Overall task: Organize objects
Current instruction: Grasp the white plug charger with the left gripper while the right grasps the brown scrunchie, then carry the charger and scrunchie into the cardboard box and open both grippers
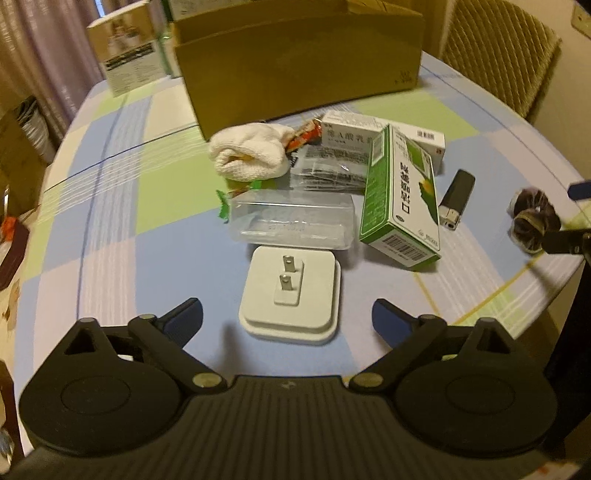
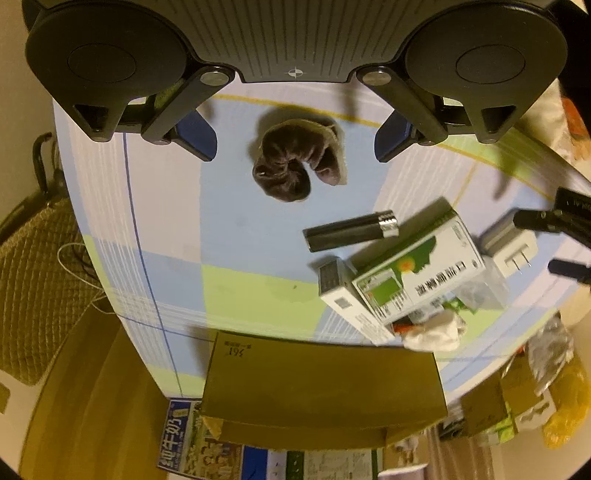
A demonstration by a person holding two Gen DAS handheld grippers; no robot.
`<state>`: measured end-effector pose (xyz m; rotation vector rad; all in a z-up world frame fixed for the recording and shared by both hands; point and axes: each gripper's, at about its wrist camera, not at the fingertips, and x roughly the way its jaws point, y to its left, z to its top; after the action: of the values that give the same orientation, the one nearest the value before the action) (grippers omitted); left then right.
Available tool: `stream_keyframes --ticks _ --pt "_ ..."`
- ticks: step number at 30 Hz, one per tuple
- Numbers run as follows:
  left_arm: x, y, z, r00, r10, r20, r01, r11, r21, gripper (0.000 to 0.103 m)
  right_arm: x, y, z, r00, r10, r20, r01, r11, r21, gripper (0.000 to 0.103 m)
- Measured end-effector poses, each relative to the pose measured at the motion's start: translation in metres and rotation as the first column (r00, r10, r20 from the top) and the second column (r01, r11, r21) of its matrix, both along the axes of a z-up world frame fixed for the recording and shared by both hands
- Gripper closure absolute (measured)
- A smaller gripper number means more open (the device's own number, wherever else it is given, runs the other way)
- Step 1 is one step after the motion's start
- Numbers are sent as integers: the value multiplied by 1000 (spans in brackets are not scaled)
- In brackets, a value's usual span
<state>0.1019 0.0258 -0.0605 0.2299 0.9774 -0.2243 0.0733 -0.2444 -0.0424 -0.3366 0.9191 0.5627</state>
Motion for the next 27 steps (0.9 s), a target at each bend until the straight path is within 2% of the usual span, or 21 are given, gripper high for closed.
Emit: stream_keyframes --ticks 3,9,14,15,19,22,27 --pt "8 -1 -7 1000 -10 -5 10 1000 13 10 7 1 -7 999 27 -25 -28 999 -17 14" --pt "19 -1 -15 999 -40 -28 41 999 25 25 16 7 -19 996 69 -60 -72 996 -52 25" --pt "24 -1 -16 999 -42 -29 43 999 19 30 24 11 -20 996 62 -66 -65 997 -45 32" --pt "24 -1 -16 999 -42 -29 42 999 15 33 25 12 -20 996 62 -65 -66 997 -46 36" --pt "23 -3 -14 999 -32 -33 33 999 10 42 28 17 -21 996 64 -61 -67 996 -57 64" --pt "21 -2 -14 999 -6 -36 7 1000 5 42 28 15 -18 997 61 -50 -63 997 -46 74" --pt "13 0 -13 999 31 -41 -31 1000 2 43 23 7 -9 999 27 -28 -28 999 -15 77"
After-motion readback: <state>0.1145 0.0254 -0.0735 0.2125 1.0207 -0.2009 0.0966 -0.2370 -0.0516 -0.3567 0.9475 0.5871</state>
